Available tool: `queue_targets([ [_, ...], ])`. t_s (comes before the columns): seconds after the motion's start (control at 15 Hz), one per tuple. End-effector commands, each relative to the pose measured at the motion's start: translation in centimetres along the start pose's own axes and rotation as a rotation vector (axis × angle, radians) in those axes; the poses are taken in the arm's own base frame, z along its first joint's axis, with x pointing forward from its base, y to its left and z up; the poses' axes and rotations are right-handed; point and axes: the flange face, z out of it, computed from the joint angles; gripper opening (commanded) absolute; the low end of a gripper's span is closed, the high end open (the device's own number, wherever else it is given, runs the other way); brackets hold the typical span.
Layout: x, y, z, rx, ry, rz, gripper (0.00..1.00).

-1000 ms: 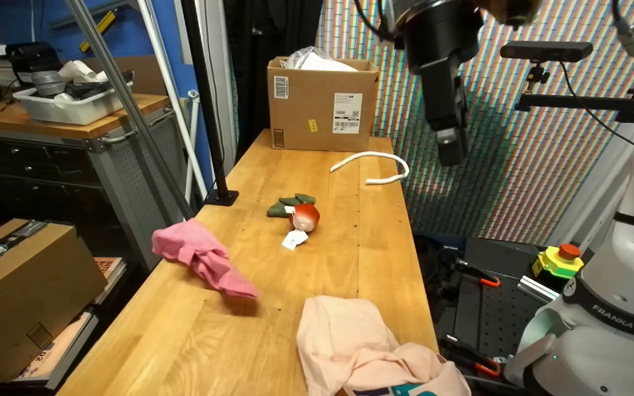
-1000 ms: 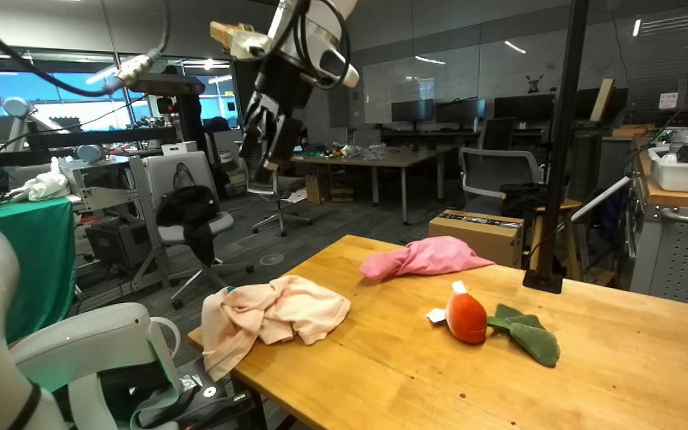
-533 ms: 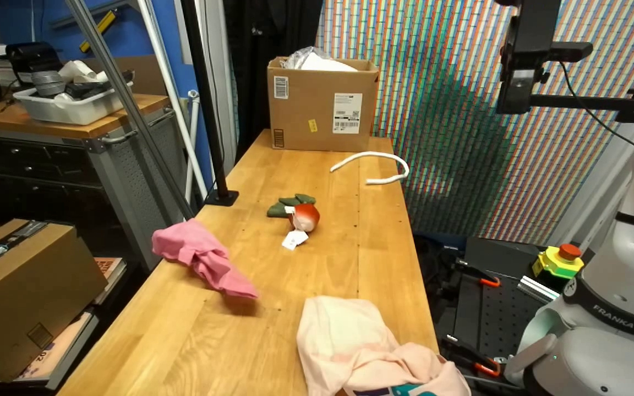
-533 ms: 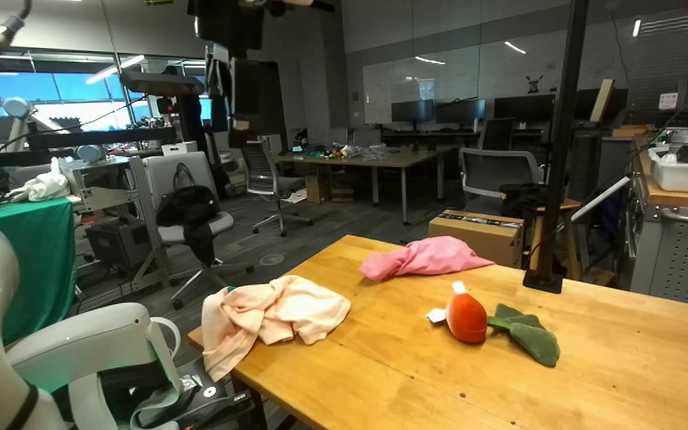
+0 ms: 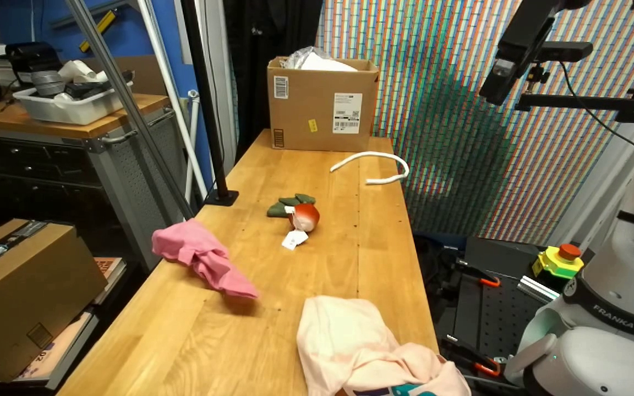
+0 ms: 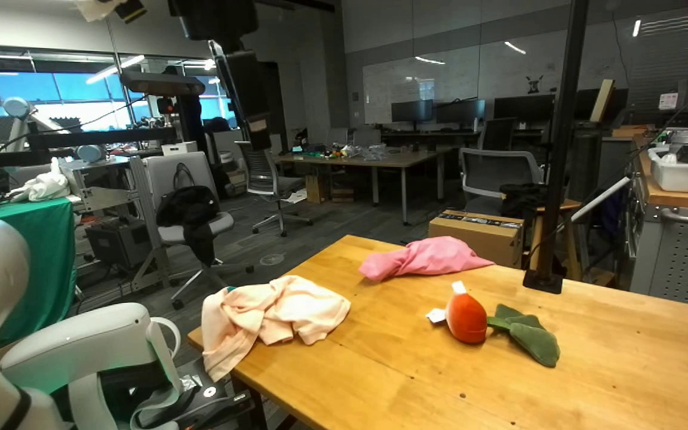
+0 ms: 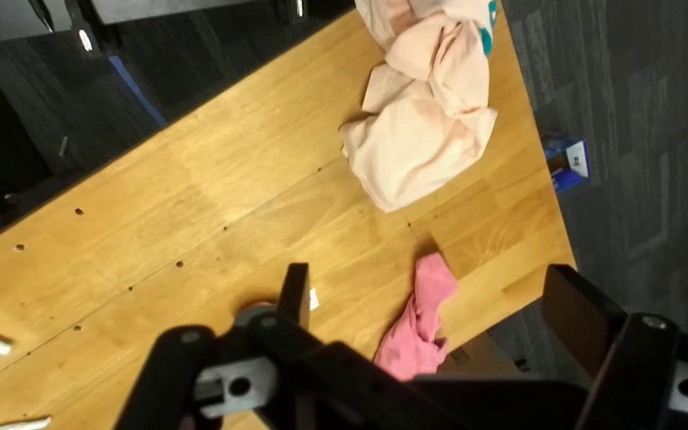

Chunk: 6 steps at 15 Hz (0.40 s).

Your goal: Spread the objects across on the table

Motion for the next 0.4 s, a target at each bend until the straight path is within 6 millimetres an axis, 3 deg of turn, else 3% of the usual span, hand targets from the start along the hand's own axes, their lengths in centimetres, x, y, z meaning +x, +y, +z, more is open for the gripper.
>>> queue_targets([
  [0.0,-0.2,0.6,-0.1,0.001,0.038,0.013,1.0],
  [0.33,-1.2,1.5,-0.1,0.002,0.101,0.03,1.0],
])
